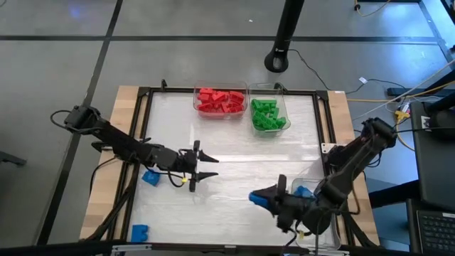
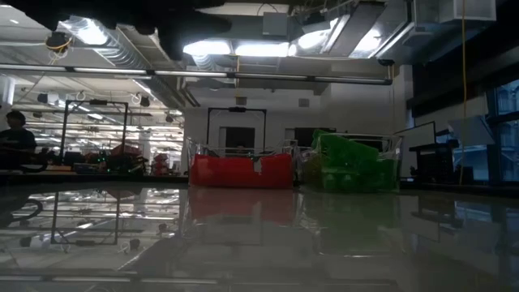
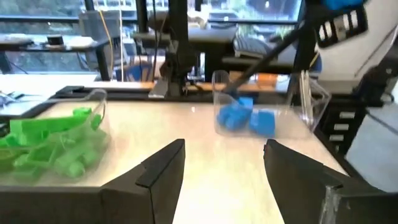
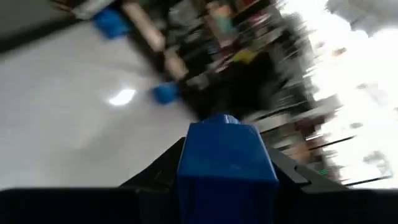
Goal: Sort blocks
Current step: Put the blue game piece into the bottom transparent bin
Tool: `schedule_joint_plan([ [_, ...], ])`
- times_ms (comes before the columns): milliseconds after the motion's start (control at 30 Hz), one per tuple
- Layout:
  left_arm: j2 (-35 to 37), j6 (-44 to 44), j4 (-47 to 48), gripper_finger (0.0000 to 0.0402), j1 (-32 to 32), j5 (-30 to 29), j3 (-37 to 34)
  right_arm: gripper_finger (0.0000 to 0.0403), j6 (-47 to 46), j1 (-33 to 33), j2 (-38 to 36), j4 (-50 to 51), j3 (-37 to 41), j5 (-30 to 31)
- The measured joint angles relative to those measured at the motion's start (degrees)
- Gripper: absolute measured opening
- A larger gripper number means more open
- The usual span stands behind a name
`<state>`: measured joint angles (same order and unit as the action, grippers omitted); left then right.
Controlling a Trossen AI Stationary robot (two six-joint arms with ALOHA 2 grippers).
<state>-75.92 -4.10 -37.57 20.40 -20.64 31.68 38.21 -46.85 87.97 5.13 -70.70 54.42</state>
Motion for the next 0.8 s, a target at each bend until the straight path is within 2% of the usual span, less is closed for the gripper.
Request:
schedule_joint_plan([
  [200, 0.0, 1.1, 2.8, 0.0205, 0.0, 0.0, 0.0, 0.0138, -38.8, -0.5, -3.5, 26.6, 0.0, -16.5],
  [367, 0.1, 1.2, 2.8, 0.0205, 0.0, 0.0, 0.0, 0.0145, -64.2, -0.4, -3.4, 46.9, 0.0, -28.9],
  [433, 0.1, 1.2, 3.5, 0.0205, 0.0, 0.0, 0.0, 0.0144, -70.1, -1.0, -3.4, 52.7, 0.0, -33.0],
  [567, 0.1, 1.1, 4.8, 0.0205, 0.0, 0.0, 0.0, 0.0143, -80.5, -3.8, -3.7, 62.3, 0.1, -35.9],
  [700, 0.1, 1.1, 5.5, 0.0205, 0.0, 0.0, 0.0, 0.0143, -86.5, -6.3, -3.7, 65.5, 2.6, -40.7],
  [800, 0.1, 1.1, 5.6, 0.0205, 0.0, 0.0, 0.0, 0.0145, -89.6, -7.6, -3.7, 65.7, 5.1, -41.5],
])
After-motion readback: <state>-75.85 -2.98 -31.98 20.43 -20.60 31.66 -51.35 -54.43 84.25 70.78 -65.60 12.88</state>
